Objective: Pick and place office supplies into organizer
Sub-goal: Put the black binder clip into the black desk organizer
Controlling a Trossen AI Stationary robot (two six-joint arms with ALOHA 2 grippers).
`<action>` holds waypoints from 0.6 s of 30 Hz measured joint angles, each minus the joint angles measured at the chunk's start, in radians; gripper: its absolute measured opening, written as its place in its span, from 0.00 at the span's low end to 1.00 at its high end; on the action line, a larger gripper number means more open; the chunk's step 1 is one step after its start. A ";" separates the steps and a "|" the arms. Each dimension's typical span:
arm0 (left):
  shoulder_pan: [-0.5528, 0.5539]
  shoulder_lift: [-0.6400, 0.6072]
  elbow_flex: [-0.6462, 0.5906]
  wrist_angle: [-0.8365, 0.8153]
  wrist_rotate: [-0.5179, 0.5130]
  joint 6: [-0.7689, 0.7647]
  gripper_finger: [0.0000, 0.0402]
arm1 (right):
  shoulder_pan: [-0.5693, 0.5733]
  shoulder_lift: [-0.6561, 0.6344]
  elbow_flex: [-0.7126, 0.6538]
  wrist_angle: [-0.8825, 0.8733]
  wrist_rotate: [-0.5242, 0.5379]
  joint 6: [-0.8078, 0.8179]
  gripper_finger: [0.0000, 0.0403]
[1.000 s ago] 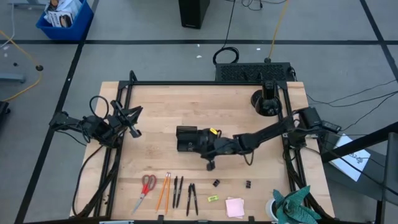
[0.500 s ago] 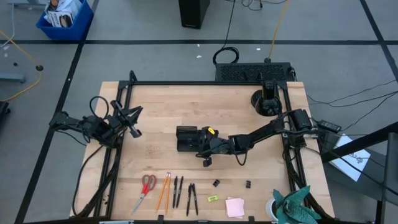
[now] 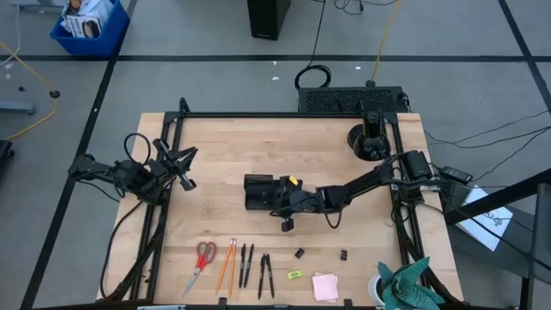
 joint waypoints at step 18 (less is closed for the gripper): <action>0.000 0.000 0.000 0.000 0.000 0.009 0.09 | -0.019 0.002 0.000 -0.043 -0.074 -0.010 0.00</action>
